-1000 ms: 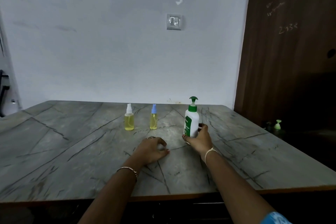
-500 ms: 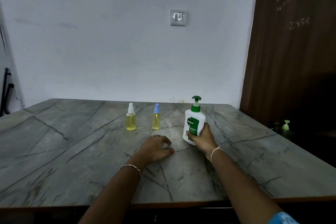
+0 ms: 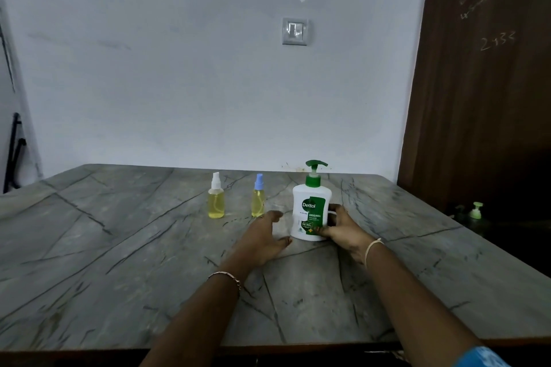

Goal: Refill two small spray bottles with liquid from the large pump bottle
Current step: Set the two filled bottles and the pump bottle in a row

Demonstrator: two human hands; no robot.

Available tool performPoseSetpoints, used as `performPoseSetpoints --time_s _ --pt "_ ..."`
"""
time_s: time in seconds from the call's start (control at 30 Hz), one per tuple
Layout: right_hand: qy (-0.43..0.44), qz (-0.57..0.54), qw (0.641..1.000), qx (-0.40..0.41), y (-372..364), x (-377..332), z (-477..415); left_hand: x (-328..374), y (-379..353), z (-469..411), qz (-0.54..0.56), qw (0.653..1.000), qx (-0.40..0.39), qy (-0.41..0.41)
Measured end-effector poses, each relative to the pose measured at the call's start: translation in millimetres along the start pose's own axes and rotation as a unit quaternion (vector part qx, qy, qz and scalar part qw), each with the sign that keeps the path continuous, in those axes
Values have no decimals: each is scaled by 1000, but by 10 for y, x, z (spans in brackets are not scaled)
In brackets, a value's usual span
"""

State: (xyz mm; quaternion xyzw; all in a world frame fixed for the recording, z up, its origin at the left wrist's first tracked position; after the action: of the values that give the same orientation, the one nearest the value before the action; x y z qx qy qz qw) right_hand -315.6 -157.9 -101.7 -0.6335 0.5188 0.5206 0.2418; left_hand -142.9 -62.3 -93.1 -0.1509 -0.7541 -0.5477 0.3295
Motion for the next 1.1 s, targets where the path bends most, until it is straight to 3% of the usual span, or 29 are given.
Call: performPoseSetpoints --time_s 0.2,0.37,0.67,1.1 --pt "-20 -1 999 -28 -24 -30 -72 150 -103 -74 103 994 4 24" --pt "-5 26 999 20 -42 -68 -32 172 -165 -129 137 989 28 50" --pt "41 262 960 94 -108 -135 127 183 -183 -81 158 984 32 74" --pt "64 256 949 170 -427 -278 113 139 -91 -57 146 988 -11 51"
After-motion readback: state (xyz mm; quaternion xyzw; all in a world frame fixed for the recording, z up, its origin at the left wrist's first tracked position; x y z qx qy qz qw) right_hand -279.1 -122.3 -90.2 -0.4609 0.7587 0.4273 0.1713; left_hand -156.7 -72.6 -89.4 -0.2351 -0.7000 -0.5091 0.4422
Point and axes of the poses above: each hand's wrist, its own z-axis away from the middle knuckle, its own y-axis out of the back of the hand, x = y × z, the point moved 4 cm from there along -z, towards the middle knuckle, and after that the axes turned 15 degrees about y, right-handed, at the moved point
